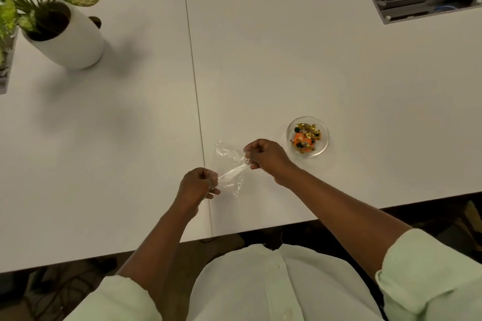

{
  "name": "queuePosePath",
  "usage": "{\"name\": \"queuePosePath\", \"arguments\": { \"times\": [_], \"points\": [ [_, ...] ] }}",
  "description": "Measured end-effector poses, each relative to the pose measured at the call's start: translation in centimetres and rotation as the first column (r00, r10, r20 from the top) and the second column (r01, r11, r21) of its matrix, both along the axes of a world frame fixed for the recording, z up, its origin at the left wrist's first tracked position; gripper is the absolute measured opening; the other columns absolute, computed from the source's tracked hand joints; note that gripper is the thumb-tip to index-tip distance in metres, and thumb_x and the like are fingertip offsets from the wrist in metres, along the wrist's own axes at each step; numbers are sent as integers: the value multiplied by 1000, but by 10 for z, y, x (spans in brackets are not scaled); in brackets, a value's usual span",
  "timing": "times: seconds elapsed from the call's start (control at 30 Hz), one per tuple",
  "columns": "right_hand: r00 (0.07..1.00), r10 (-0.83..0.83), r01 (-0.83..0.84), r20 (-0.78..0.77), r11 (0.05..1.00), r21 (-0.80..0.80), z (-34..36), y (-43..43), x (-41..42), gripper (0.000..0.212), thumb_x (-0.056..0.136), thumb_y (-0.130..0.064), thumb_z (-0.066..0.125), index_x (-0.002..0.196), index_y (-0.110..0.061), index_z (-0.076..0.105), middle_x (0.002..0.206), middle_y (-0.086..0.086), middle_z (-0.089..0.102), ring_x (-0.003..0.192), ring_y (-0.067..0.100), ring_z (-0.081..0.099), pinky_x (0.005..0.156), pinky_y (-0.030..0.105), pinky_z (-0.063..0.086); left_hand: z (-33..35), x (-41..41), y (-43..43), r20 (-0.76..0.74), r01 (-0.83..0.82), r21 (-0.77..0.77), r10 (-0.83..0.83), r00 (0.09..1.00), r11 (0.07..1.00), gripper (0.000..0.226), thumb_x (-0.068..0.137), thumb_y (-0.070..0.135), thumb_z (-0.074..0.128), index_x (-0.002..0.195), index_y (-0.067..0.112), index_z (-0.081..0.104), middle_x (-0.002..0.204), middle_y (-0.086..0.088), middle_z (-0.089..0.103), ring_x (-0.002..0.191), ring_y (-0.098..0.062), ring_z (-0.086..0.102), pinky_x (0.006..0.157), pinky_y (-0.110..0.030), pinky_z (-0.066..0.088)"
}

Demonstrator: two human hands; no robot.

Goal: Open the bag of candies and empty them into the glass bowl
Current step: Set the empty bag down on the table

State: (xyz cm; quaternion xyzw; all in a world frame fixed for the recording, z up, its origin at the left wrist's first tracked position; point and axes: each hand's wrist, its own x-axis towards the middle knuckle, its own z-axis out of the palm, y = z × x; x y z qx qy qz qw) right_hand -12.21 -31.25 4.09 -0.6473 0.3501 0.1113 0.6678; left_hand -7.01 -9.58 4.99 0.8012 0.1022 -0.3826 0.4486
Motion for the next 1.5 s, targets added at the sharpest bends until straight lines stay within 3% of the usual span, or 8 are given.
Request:
{"name": "queuePosePath", "arguments": {
  "times": [0.17, 0.33, 0.5, 0.63, 0.83, 1.03, 1.27, 1.5],
  "points": [
    [986, 151, -159, -70, 980, -123, -18, 46, 28, 8, 88, -8, 70, 95, -6, 73, 80, -5, 67, 77, 15, 65, 74, 33, 61, -17, -2, 46, -15, -39, 101, 40, 999, 994, 6, 93, 6, 61, 95, 3, 66, 82, -14, 73, 66, -28, 76, 59, -33, 54],
    [913, 382, -407, -141, 847, -342, -29, 85, 62, 11, 87, -15, 65, 88, -19, 75, 103, -3, 76, 99, 17, 66, 88, 35, 56, -32, 1, 81, -15, -67, 232, 72, 997, 970, 11, 95, 17, 64, 94, 6, 65, 86, -14, 75, 73, -29, 76, 61, -34, 54],
    [841, 501, -540, -206, 744, -393, -41, 115, 80, 17, 85, -14, 57, 85, -22, 73, 101, -4, 76, 97, 20, 67, 77, 31, 51, -43, 4, 112, 57, -5, 424, -22, 998, 906, 21, 89, 27, 69, 85, 8, 63, 78, -8, 74, 70, -24, 73, 64, -34, 56],
    [825, 519, -564, -226, 719, -407, -49, 126, 84, 17, 85, -14, 59, 82, -25, 71, 90, -10, 70, 93, 19, 67, 72, 27, 42, -48, 7, 124, 61, 60, 490, -103, 993, 870, 22, 89, 31, 69, 81, 11, 61, 83, -7, 72, 82, -30, 70, 83, -45, 58],
    [811, 536, -583, -235, 705, -405, -54, 130, 87, 14, 89, -20, 64, 101, -22, 70, 112, 0, 71, 105, 23, 65, 80, 29, 44, -55, 11, 127, 53, 79, 519, -124, 991, 851, 22, 88, 31, 69, 77, 14, 59, 77, -6, 70, 79, -28, 69, 75, -39, 56],
    [799, 552, -596, -237, 675, -436, -52, 120, 87, 41, 93, -35, 64, 130, -20, 55, 127, 8, 58, 118, 26, 58, 97, 37, 45, -60, 16, 125, 52, 98, 550, -150, 987, 830, 22, 89, 30, 68, 79, 13, 61, 79, -3, 67, 82, -27, 66, 72, -34, 50],
    [848, 491, -525, -199, 728, -441, -40, 84, 86, 40, 94, -38, 63, 128, -18, 57, 124, 8, 61, 115, 25, 60, 102, 41, 48, -55, 27, 99, 234, -6, 556, -150, 961, 831, 20, 89, 33, 66, 88, 13, 62, 82, -1, 68, 78, -23, 63, 69, -31, 45],
    [922, 360, -380, -144, 766, -518, -27, 16, 80, 35, 93, -38, 65, 121, -18, 62, 114, 6, 66, 105, 21, 63, 91, 34, 49, -51, 44, 20, 330, 49, 462, -222, 918, 886, 20, 86, 34, 68, 90, 15, 64, 90, -4, 72, 86, -24, 67, 74, -30, 49]
  ]
}}
